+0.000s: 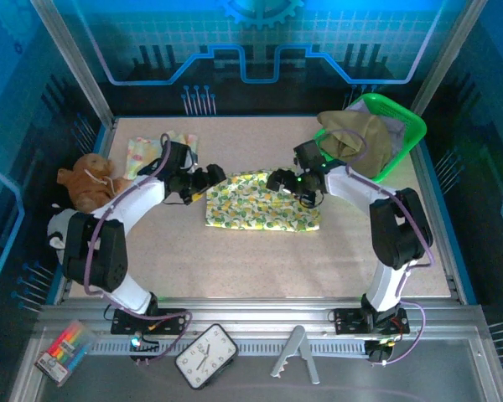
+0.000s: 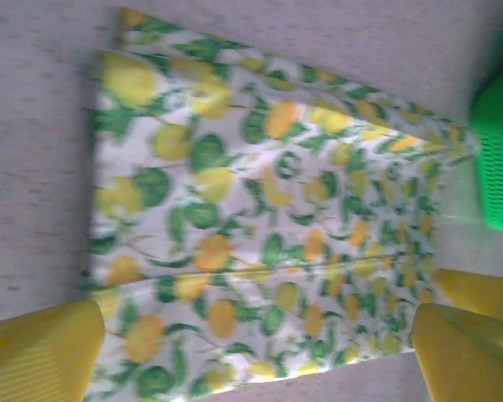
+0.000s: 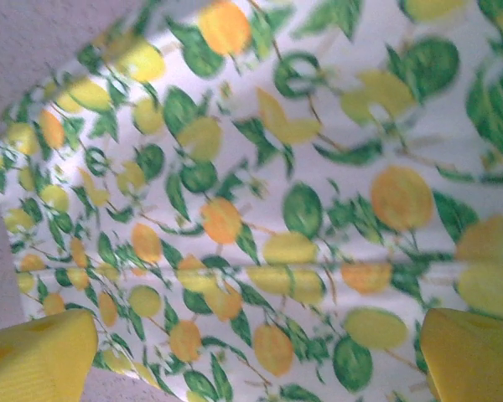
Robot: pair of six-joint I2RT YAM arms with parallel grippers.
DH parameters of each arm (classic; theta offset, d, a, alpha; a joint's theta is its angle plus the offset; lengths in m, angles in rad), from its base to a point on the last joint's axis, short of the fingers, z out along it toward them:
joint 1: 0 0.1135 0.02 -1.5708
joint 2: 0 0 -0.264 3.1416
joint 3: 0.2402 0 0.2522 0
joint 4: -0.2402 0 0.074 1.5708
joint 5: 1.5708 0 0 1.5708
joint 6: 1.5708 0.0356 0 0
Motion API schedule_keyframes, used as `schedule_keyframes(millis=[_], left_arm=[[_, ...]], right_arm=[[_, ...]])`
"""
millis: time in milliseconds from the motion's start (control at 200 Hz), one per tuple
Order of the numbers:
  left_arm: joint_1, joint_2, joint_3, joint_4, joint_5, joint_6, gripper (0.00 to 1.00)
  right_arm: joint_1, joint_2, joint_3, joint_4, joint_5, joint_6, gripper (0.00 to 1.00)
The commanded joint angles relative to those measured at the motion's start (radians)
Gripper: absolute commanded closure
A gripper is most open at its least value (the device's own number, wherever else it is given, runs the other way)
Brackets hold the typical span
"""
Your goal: Fold and stack the skirts
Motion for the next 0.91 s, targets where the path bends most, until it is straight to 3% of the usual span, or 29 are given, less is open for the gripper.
schedule_keyframes(millis=[0,190,550,900], left_arm=[[0.035,0.049,-0.024,-0.078,0.045,0.094,0.11],[0.054,0.140,-0.001,-0.072,0.071,0.131,0.24],[0.046,0.327,0.046,0.033,0.207,0.166,0.54],[0.007,0.354,0.080,0.137,0.273,0.141,0.72]], right_arm=[[-0.035,0.089,0.049,-0.045,-0.059,-0.108,0.01],[-0.077,0.165,0.064,-0.071,-0.098,-0.186,0.03],[-0.106,0.218,0.026,-0.069,-0.143,-0.165,0.03],[-0.106,0.220,-0.002,-0.046,-0.157,-0.147,0.03]])
